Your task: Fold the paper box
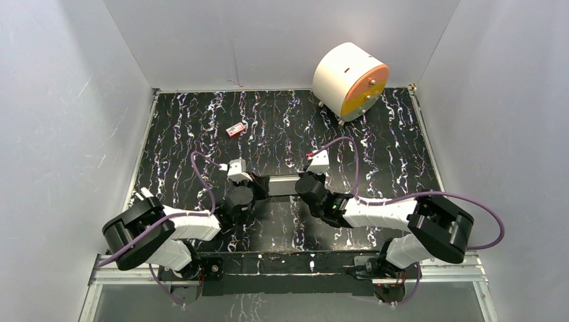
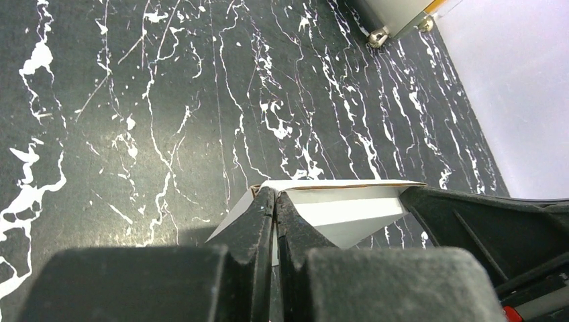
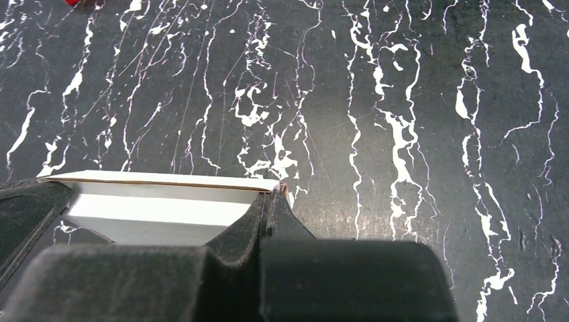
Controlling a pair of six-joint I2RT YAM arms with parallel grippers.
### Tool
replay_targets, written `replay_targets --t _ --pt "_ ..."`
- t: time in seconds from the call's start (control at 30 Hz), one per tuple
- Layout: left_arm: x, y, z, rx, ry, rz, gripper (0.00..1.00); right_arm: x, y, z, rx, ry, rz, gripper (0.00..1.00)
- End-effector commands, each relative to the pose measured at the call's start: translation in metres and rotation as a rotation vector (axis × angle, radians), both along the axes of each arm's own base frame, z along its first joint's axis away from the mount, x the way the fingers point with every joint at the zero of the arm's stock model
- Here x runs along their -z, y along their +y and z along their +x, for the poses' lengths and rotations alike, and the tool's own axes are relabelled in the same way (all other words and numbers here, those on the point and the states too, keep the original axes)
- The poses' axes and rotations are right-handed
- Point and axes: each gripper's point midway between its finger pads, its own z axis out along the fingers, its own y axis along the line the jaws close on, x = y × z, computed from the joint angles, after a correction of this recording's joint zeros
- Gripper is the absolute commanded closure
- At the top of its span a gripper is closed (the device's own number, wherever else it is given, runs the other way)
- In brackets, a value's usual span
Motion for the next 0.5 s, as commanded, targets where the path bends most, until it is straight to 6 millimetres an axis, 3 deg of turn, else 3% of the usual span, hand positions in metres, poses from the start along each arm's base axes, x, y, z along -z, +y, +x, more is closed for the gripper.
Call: replay_targets --t 0.0,0.23,0.47 --pt "0.038 -0.023 -0.050 0.215 0.133 0.043 1.00 0.035 0.027 -0.050 -0.233 0.149 0.013 1.00" --pt "0.002 -0.033 -0.040 0.248 0.061 0.112 1.00 0.024 0.027 -0.048 -0.241 0.129 0.015 1.00" --pt "-0.007 -0.026 -0.035 0.247 0.043 0.241 1.00 0.031 0.019 -0.048 -0.222 0.138 -0.028 1.00"
